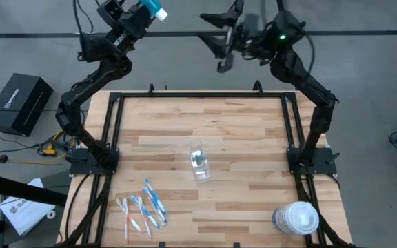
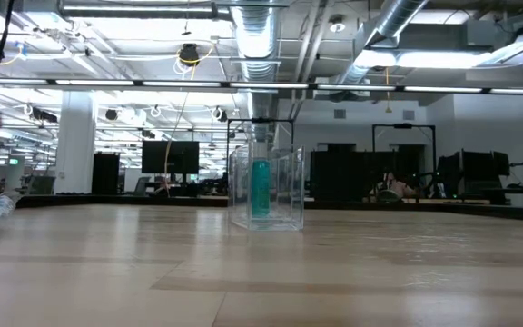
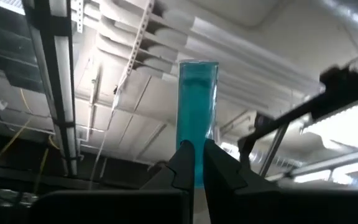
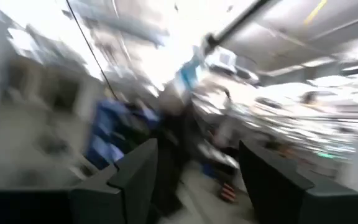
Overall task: Pick & Place toothbrushing station
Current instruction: Put the blue mouthwash bottle into the transparent organizer
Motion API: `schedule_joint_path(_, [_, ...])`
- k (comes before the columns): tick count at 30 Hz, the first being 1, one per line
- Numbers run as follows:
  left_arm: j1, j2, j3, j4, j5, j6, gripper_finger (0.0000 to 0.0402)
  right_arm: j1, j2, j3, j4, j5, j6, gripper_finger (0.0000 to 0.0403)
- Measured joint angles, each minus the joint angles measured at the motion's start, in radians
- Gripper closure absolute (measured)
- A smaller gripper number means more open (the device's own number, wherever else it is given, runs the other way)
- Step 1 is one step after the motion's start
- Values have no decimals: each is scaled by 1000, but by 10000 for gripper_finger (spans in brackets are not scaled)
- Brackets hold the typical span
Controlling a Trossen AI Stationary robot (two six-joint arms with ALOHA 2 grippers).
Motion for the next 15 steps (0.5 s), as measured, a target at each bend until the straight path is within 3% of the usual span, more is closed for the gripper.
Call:
schedule_joint_path(4, [4,0,0,-55,55,72,396,1,0,1,122,-104,260,188])
schedule_joint_path(7, [3,1,0,-99,68,118,396,6,3,0,202,-123,400,188])
schedule_joint_path(11, [-3,6,0,-101,42,120,396,13,14,0,245,-156,500,188])
schedule_joint_path(15, [-24,7,5,-101,17,111,396,25,14,0,202,-157,501,188])
